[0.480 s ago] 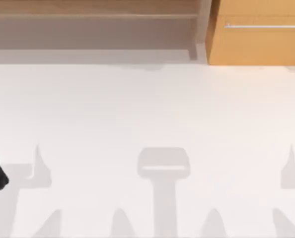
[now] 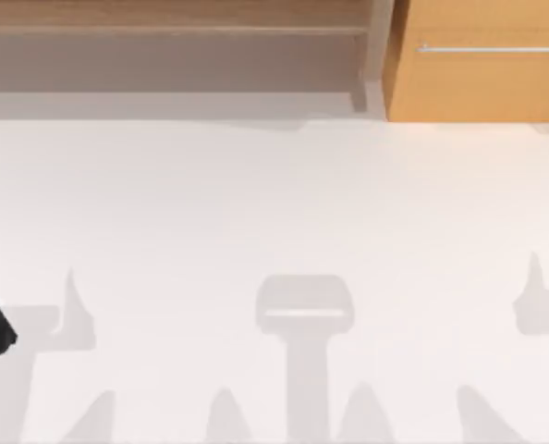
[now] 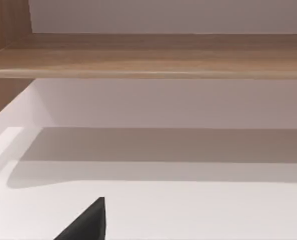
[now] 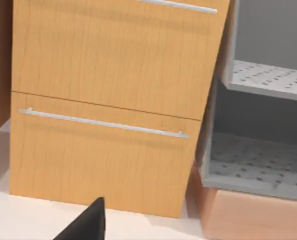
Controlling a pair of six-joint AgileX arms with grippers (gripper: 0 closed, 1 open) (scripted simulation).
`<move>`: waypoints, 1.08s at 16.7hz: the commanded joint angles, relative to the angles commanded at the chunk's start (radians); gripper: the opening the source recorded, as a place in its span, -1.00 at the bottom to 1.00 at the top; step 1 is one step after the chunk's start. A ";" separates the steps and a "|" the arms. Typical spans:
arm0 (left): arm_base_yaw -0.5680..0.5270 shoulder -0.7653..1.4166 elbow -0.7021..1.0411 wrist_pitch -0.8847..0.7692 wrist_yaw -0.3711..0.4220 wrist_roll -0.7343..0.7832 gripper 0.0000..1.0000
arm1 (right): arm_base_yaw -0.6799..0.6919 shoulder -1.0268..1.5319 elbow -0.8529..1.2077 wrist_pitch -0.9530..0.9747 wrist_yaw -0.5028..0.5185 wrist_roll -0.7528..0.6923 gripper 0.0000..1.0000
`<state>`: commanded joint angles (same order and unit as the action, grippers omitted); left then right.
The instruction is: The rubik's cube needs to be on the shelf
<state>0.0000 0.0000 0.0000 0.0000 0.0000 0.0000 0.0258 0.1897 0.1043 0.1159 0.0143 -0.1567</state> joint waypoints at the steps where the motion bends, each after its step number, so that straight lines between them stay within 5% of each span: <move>1: 0.000 0.000 0.000 0.000 0.000 0.000 1.00 | 0.009 0.062 0.030 0.034 0.004 -0.049 1.00; 18: 0.000 0.000 0.000 0.000 0.000 0.000 1.00 | 0.145 1.630 0.683 0.916 0.142 -1.143 1.00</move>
<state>0.0000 0.0000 0.0000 0.0000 0.0000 0.0000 0.1710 1.8200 0.7869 1.0321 0.1562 -1.2993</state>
